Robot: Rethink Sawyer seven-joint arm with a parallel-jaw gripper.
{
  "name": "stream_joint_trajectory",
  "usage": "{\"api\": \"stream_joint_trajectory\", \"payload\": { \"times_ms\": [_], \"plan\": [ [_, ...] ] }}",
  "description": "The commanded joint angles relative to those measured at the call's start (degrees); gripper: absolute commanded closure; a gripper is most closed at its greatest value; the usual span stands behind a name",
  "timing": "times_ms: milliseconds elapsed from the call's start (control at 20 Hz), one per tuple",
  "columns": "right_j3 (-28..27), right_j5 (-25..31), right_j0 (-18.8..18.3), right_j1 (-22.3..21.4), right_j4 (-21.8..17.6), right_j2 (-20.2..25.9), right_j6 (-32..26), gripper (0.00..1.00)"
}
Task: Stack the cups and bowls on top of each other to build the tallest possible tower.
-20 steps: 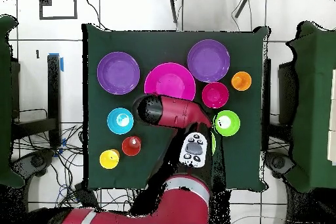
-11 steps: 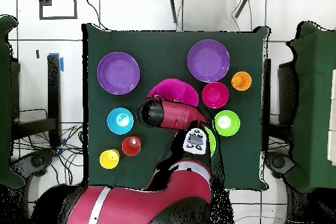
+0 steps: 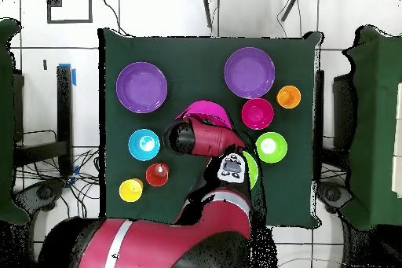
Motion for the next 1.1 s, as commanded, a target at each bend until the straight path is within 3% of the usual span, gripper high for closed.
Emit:
{"api": "stream_joint_trajectory", "payload": {
  "times_ms": [50, 800, 1100],
  "plan": [
    [-1.3, -1.0, 2.1, 4.2, -2.9, 3.8, 3.0, 1.0],
    [-1.9, 6.9, 3.1, 0.6, -2.1, 2.1, 1.5, 1.0],
    [-2.8, 14.1, 5.1, -4.7, -3.1, -1.4, -0.4, 1.0]
  ]
}}
